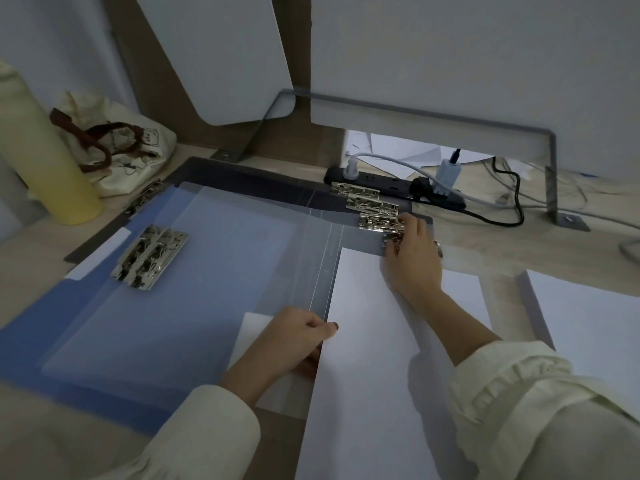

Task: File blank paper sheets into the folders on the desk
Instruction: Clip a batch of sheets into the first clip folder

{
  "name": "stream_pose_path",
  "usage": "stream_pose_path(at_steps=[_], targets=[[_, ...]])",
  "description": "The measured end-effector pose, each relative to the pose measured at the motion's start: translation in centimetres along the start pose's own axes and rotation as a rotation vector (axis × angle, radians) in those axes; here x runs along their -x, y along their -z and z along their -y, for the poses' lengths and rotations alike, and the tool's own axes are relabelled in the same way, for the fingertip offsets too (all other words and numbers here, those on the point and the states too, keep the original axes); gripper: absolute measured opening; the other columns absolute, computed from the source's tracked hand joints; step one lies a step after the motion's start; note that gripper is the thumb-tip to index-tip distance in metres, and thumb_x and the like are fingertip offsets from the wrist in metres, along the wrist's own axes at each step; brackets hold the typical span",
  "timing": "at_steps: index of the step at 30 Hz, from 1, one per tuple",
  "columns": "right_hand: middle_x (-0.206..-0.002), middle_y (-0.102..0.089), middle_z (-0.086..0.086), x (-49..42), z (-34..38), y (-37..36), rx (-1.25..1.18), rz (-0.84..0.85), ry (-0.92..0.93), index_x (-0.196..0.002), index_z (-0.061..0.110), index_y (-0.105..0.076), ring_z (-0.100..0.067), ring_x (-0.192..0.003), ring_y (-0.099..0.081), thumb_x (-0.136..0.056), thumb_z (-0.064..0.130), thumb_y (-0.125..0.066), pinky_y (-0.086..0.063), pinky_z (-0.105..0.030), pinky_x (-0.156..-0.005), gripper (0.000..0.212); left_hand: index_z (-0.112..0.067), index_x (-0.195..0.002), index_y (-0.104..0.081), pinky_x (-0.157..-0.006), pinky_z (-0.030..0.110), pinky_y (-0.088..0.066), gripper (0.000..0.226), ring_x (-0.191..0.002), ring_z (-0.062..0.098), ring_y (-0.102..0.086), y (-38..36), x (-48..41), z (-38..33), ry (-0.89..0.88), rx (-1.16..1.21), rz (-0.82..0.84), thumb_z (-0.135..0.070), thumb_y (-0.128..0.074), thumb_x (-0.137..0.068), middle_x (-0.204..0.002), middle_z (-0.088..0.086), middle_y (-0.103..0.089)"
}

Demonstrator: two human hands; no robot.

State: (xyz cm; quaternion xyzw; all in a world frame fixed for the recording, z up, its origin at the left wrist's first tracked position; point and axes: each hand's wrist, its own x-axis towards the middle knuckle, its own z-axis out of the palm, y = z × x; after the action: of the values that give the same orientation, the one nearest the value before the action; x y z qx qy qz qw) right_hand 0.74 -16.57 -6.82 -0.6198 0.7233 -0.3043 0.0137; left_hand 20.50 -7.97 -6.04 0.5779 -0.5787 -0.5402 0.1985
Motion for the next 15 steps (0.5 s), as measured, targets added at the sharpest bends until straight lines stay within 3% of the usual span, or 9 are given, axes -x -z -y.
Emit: stream_pose_path(at_steps=[4,7,9,13,15], targets=[[-0.1,-0.062,-0.008,-2.3,-0.7,2.9,-0.347,-0.09,-0.292,-0.11,0.009,-0.048,-0.028,-0.093,-0.059,-0.094,0.02,-0.047,-0.039,-0.031,-0.07,0.02,-0.009,-0.07,-0.063,-0.064,0.025,-0.05,0.026,-0.064,0.021,-0.063,-0.1,0.0,-0.2,0.004,0.044,0.009,-0.024,-0.058,-0.09,-0.075,0.012,-0.068],[-0.092,-0.06,-0.009,-3.0,-2.2,5.5,-0.557,-0.17,-0.562,-0.123,0.008,-0.043,-0.02,-0.076,-0.053,-0.092,0.009,-0.041,-0.04,-0.031,-0.069,0.031,-0.013,-0.067,-0.06,-0.06,0.025,-0.049,0.025,-0.064,0.021,-0.06,-0.1,0.2,0.0,-0.003,0.077,-0.006,-0.022,-0.058,-0.091,-0.073,0.011,-0.065],[-0.082,-0.052,-0.004,-2.2,-3.3,6.8,-0.583,-0.117,-0.658,-0.131,0.009,-0.038,-0.014,-0.067,-0.045,-0.091,0.007,-0.041,-0.037,-0.028,-0.062,0.04,-0.013,-0.069,-0.06,-0.057,0.021,-0.047,0.025,-0.062,0.016,-0.057,-0.2,0.3,0.0,-0.026,0.062,-0.024,-0.022,-0.056,-0.092,-0.073,0.009,-0.062],[-0.123,-0.051,-0.013,1.1,-4.6,8.7,-0.496,0.003,-0.637,-0.13,0.01,-0.043,-0.02,-0.091,-0.044,-0.09,0.01,-0.046,-0.035,-0.029,-0.078,0.04,-0.008,-0.077,-0.062,-0.059,0.021,-0.043,0.022,-0.062,0.014,-0.053,-0.3,0.8,0.1,-0.077,0.09,-0.071,-0.022,-0.054,-0.092,-0.068,0.003,-0.059],[-0.113,-0.05,-0.007,3.0,-5.0,9.4,-0.494,0.053,-0.633,-0.127,0.008,-0.048,-0.019,-0.092,-0.044,-0.09,0.008,-0.047,-0.033,-0.028,-0.079,0.036,-0.01,-0.078,-0.063,-0.06,0.021,-0.042,0.02,-0.061,0.012,-0.054,-0.3,1.1,0.1,-0.093,0.141,-0.103,-0.022,-0.055,-0.092,-0.064,-0.001,-0.06]])
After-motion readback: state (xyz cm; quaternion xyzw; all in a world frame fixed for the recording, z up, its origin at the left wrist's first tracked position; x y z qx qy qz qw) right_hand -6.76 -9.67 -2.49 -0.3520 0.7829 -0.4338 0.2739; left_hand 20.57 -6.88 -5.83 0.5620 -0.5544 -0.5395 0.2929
